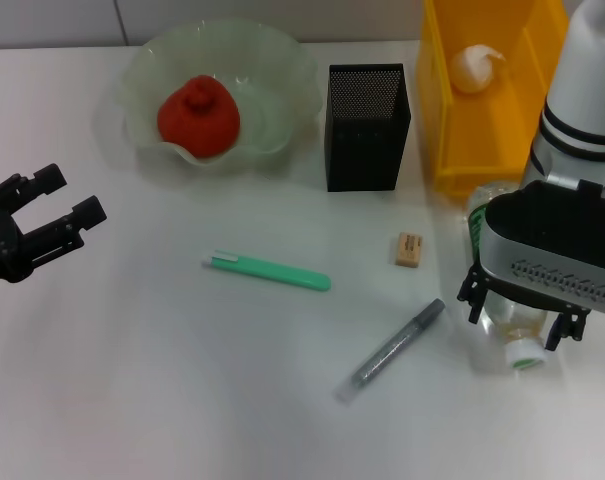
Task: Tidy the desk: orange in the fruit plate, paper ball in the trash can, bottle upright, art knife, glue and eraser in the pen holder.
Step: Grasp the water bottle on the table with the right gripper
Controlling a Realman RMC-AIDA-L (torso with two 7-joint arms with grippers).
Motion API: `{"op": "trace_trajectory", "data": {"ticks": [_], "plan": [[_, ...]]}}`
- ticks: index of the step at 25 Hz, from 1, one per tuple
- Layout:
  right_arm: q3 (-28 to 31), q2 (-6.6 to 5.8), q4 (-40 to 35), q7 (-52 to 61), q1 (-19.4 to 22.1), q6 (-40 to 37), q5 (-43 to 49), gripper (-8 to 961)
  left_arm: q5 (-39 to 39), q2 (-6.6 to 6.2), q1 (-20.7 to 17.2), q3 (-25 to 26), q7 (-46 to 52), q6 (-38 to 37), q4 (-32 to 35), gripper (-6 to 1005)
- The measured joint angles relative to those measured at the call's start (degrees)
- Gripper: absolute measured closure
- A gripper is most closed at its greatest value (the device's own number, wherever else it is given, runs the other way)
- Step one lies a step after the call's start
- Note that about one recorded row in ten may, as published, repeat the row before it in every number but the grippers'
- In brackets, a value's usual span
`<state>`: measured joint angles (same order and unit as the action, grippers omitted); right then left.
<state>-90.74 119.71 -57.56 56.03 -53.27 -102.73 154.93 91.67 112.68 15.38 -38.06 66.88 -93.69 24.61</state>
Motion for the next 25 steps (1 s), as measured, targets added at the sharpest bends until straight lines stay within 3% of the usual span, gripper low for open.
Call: {"op": "trace_trajectory", "data": {"ticks": [25], "plan": [[-2.1, 0.09, 0.2, 0.0, 0.5, 1.2, -0.7, 329, 0.3, 0.09, -0.2, 0.0, -0.3, 0.0, 0.0, 139]]}}
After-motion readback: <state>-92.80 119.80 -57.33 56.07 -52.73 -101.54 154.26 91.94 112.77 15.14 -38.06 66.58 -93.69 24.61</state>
